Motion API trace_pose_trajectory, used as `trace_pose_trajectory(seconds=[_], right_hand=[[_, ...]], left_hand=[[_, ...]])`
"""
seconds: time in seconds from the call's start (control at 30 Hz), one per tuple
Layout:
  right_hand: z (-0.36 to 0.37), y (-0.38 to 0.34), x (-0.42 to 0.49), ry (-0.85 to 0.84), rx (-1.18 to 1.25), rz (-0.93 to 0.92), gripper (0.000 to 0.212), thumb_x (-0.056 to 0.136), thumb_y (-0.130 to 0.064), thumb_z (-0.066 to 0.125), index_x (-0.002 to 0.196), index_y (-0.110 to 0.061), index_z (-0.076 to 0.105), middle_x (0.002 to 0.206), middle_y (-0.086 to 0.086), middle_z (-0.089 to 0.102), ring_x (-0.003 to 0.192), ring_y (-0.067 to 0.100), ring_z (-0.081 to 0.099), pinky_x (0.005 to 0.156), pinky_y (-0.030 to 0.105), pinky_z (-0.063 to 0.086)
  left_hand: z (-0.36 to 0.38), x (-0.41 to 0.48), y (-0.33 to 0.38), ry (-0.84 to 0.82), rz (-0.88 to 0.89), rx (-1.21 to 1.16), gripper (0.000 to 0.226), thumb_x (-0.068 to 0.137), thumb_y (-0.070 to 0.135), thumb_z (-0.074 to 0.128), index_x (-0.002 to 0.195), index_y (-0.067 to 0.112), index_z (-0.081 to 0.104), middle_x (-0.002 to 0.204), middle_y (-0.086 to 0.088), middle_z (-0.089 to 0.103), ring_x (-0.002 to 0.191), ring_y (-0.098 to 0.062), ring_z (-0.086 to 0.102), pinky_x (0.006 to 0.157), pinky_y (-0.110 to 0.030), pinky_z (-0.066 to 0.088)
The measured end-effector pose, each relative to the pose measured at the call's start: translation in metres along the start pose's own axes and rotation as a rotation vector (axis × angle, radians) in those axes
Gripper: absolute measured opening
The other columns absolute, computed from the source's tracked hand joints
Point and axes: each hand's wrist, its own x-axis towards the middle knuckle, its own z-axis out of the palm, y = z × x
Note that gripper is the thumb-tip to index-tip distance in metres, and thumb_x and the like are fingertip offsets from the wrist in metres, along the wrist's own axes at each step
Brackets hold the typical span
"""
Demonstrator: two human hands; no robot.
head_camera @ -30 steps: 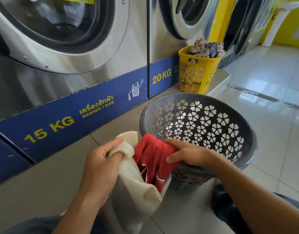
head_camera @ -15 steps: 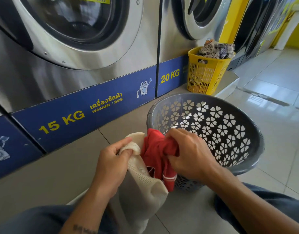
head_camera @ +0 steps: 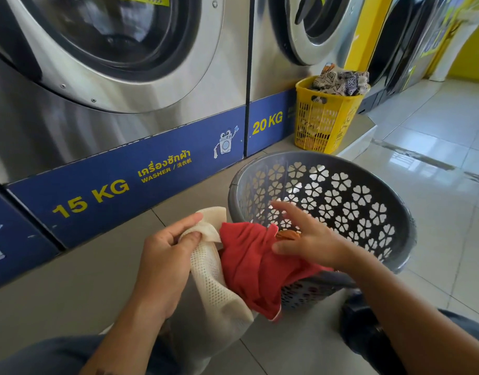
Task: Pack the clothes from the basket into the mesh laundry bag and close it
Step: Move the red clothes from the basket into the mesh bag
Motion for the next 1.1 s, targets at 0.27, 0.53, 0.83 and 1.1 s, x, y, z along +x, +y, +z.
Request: trace_pose_trajectory(seconds=[0.27,0.53,0.83,1.1], right_hand=[[0.007,0.014,0.019,-0.258,0.065,0.159,0.045,0.067,-0.024,0.081,0.109,-0.035,0.07,0.107,-0.004,0.075,0.101,0.021,0.069,0.09,0.039,0.054],[0.012,-0.019,-0.003,0.246,-0.335,-0.301,0.016,0.067,-0.029,0.059,0.077,-0.025,0.047,0.067,-0.008,0.058,0.065,0.018,0.058,0.061,0.038,0.048],[0.069,-0.032,-0.027,0.213,-0.786,-0.578,0.052,0.061,-0.032,0.048,0.113,-0.026,0.056,0.093,-0.007,0.063,0.085,0.025,0.063,0.073,0.039,0.049],[0.033,-0.009,-0.01,0.181,-0.45,-0.133,0.091,0.058,-0.071,0.063,0.143,-0.049,0.039,0.148,-0.004,0.033,0.134,0.024,0.028,0.113,0.048,0.034]], left_hand=[[0.005,0.002,-0.011,-0.026,-0.007,0.017,0.034,0.092,0.005,0.06,0.108,0.03,0.076,0.108,0.004,0.076,0.102,-0.015,0.071,0.098,-0.045,0.053],[0.008,0.005,-0.028,-0.045,-0.04,0.019,0.032,0.095,0.006,0.057,0.115,0.026,0.073,0.106,0.006,0.074,0.094,-0.008,0.071,0.078,-0.025,0.058],[-0.026,-0.003,-0.083,0.003,-0.245,-0.027,0.033,0.092,0.004,0.059,0.102,0.03,0.077,0.105,-0.006,0.077,0.101,-0.026,0.071,0.096,-0.051,0.054],[-0.024,-0.005,-0.082,-0.05,-0.214,-0.029,0.035,0.094,-0.001,0.055,0.117,0.02,0.071,0.104,-0.008,0.075,0.09,-0.022,0.071,0.066,-0.028,0.056]])
